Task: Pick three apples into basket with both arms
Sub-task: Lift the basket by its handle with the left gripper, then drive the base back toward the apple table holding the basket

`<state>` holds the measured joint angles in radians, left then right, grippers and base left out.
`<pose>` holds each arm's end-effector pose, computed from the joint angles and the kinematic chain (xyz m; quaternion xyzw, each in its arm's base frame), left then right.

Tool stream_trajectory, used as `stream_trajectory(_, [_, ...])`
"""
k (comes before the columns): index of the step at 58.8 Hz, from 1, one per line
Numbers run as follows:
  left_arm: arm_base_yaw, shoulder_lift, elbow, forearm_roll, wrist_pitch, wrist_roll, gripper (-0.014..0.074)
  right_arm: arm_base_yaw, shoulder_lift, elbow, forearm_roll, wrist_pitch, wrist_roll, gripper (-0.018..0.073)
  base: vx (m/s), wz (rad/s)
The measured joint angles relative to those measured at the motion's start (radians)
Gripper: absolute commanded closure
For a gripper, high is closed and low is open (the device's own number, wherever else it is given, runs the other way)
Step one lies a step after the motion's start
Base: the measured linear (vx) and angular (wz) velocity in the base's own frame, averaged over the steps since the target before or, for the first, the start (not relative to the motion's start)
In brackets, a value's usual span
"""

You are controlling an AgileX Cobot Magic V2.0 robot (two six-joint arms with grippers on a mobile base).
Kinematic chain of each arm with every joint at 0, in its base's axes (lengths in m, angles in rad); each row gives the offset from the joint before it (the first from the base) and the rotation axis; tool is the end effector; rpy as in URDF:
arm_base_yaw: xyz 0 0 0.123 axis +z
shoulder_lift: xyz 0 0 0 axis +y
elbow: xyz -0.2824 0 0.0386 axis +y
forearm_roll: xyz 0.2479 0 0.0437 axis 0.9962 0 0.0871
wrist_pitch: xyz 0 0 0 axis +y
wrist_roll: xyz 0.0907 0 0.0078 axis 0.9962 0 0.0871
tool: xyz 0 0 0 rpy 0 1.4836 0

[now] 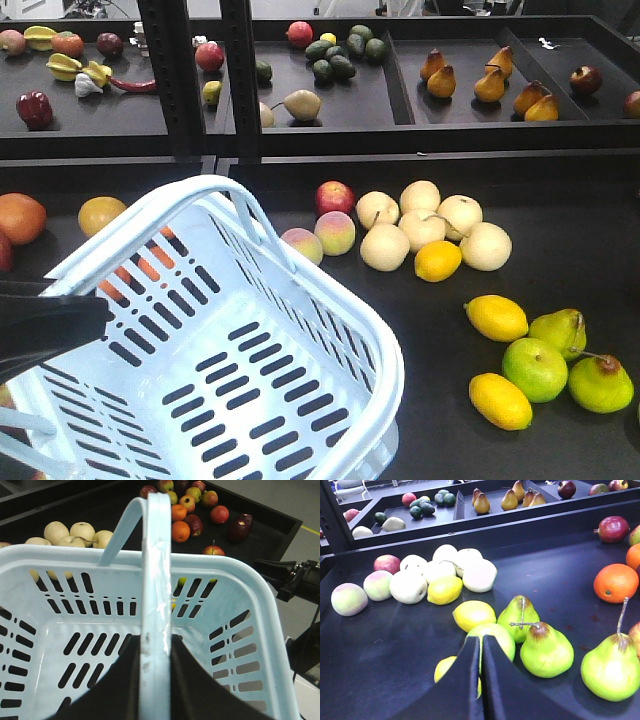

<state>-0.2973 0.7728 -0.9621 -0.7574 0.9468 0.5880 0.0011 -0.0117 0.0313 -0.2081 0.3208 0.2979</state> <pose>0.1053 -0.0854 0.4002 0.3006 0.7833 -0.3017 0.4528 0.0539 -0.0059 0.1748 0.0590 0.7864 0.0054 0.6149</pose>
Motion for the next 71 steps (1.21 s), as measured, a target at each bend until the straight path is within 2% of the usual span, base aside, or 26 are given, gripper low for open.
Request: stream_trajectory(71, [0.0, 0.0, 0.0, 0.0, 0.0, 0.0, 0.0602, 0.0, 0.0, 0.0, 0.0, 0.0, 0.0, 0.0564, 0.0, 0.02])
